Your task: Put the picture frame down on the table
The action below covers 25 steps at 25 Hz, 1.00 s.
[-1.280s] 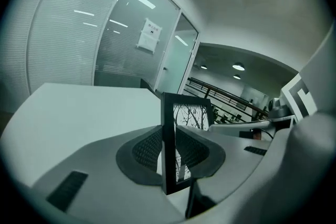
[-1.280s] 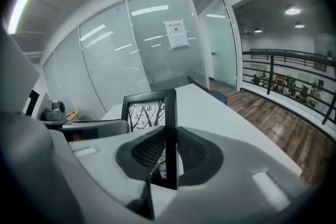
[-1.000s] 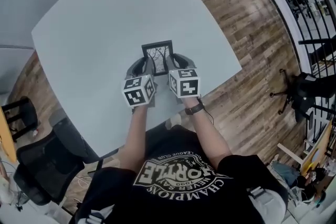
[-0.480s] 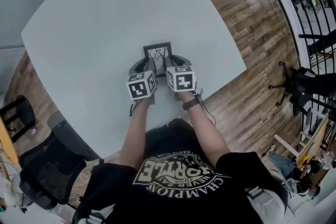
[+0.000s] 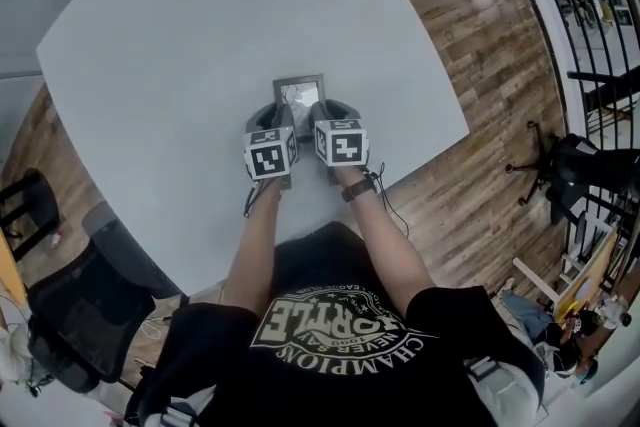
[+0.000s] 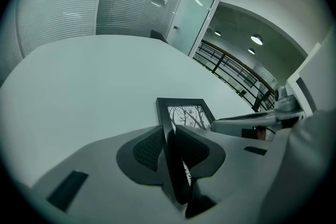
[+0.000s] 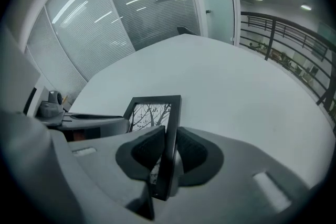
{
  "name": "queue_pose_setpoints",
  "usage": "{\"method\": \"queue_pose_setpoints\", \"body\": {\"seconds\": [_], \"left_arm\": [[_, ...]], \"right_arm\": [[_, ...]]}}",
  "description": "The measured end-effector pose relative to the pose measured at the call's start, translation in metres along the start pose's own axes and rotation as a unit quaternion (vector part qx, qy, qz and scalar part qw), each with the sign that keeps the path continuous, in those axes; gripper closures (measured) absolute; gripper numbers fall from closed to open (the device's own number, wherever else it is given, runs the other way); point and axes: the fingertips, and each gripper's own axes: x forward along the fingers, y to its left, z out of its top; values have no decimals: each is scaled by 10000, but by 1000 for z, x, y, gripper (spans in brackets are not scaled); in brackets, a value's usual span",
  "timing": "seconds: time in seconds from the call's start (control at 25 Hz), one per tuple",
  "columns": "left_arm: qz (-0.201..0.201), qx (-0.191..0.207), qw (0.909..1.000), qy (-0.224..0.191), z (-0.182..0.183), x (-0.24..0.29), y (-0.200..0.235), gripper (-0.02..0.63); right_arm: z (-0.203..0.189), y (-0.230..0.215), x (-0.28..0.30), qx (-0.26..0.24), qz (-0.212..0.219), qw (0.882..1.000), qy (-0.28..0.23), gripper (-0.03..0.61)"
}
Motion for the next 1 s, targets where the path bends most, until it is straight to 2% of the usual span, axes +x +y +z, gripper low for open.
{"method": "queue_pose_setpoints", "body": {"seconds": [0.28, 0.36, 0.48, 0.68, 0.88, 1.0], "left_arm": [[15, 239, 9997, -7, -4, -5, -13, 540], [13, 311, 9995, -79, 1, -15, -14, 537], [7, 335, 9983, -479, 18, -44, -23, 532], [-43, 521, 9923, -1120, 29, -107, -55, 532], [-12, 805, 9815, -1737, 32, -171, -92, 532], [57, 953, 9713, -2177, 35, -206, -118, 534]], "right_arm": [[-3, -5, -10, -223, 227, 9995, -91, 500], [2, -4, -17, -273, 264, 9990, -219, 466], [18, 0, -48, -298, 301, 9964, -729, 464], [29, 11, -123, -460, 431, 9855, -1576, 466], [31, 16, -202, -682, 510, 9692, -2312, 473], [30, 13, -245, -780, 543, 9576, -2719, 509]]}}
